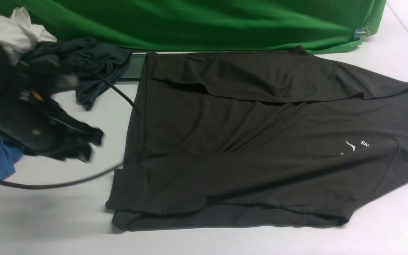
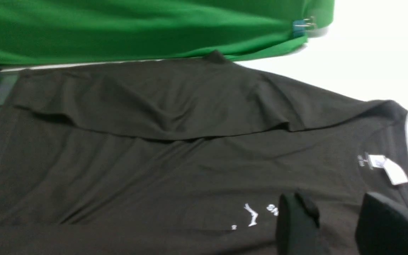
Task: Fold a long-sleeved shirt on a white desktop.
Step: 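Grasp the left edge of the dark T-shirt lying flat on the table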
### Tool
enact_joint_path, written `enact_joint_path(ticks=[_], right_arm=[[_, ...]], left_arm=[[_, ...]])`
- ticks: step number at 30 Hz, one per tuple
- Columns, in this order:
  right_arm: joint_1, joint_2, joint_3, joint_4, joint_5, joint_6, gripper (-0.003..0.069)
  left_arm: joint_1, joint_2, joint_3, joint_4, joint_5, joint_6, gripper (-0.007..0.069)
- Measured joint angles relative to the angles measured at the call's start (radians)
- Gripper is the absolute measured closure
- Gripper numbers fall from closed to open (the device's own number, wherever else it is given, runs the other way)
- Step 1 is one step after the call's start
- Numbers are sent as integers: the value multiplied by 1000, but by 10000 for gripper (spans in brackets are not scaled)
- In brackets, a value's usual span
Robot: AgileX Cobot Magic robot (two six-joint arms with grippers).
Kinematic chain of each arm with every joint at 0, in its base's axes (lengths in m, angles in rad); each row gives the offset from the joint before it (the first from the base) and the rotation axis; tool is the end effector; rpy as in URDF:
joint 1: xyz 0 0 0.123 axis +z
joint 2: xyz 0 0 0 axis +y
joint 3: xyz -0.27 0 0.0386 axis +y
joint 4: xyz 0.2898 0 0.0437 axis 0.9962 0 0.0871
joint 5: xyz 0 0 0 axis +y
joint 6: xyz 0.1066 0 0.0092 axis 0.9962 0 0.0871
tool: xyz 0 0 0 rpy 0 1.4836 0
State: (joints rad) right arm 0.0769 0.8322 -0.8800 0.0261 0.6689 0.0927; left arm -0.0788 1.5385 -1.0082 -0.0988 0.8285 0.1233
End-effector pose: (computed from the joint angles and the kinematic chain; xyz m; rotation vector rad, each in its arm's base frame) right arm 0.2254 0.0191 0.3516 0.0285 2.1070 0.1311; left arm 0.3319 -0.0340 0.1833 0.2074 2.8314 -0.1081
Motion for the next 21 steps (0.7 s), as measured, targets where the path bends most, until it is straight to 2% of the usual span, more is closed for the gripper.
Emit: enact_joint_path(ticks=[1,2,4,8,10,15,17,18,21], right_arm=[[16,0,0,1,0,-4,417],[22,0,0,1,0,-5,417],[51,0,0,2,0,-10,417],[72,0,0,3,4,-24,417],[74,0,0,3,8,-24,417],[74,0,0,2,28,-34,417],[74,0,0,2,30,-46,417],[74,0,0,2,31,-48,417],[74,0,0,2,31,-48,417]], left_arm=[[0,56,-1,-62,-23,68,179],[0,56,-1,-62,-27,78,175],[0,131,-1,-156,-74,185,144],[0,210,-1,-232,-119,254,150],[0,240,-1,-246,-134,267,178],[0,260,-1,-266,-146,289,319],[0,260,-2,-286,-136,318,473],[0,260,-2,-292,-131,324,526],[0,256,-3,-296,-125,334,578]])
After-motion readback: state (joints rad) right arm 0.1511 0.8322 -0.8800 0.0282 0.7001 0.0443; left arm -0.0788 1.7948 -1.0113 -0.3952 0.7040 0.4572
